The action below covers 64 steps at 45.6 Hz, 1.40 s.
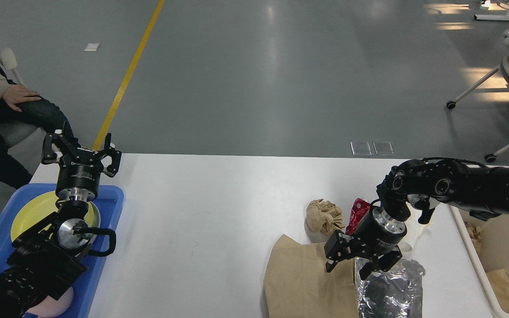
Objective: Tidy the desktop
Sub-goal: 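Grasp the brown paper bag with the right gripper and lift it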
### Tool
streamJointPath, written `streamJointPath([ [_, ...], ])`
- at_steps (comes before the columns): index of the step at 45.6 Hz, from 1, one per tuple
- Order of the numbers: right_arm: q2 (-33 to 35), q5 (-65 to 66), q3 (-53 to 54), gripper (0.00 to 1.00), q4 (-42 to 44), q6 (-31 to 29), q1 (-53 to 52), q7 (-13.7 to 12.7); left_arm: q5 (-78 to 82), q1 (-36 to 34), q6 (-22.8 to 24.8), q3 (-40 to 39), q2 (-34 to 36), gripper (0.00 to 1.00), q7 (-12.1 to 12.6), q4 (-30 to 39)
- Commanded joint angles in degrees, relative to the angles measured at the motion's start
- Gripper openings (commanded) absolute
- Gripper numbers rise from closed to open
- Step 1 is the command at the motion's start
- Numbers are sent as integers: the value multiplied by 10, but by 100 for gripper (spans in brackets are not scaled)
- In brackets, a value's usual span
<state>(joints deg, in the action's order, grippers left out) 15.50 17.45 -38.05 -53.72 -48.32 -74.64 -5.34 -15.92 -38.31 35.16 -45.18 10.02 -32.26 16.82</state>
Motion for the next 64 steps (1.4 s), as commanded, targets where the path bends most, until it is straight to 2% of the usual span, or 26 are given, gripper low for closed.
streamJointPath([
  [1,-1,-1,0,7,-1,5,4,-1,0,0,0,0,0,96,0,0],
  [2,-1,-1,0,0,-1,4,4,-1,0,1,0,0,0,96,0,0],
  [15,-1,-3,2,0,-2,36,1,0,0,0,0,0,0,96,0,0],
  [25,6,-3,24,0,-10,31,-13,0,0,1,0,0,0,96,0,0],
  [35,41,-4,48,0,-65,17,-60,0,0,0,0,0,0,96,0,0],
  [44,90,-8,62,0,-103,-10,-130,1,0,0,0,0,0,96,0,0],
  [64,263,-7,53,0,-83,-31,-318,1,0,0,0,0,0,96,0,0],
])
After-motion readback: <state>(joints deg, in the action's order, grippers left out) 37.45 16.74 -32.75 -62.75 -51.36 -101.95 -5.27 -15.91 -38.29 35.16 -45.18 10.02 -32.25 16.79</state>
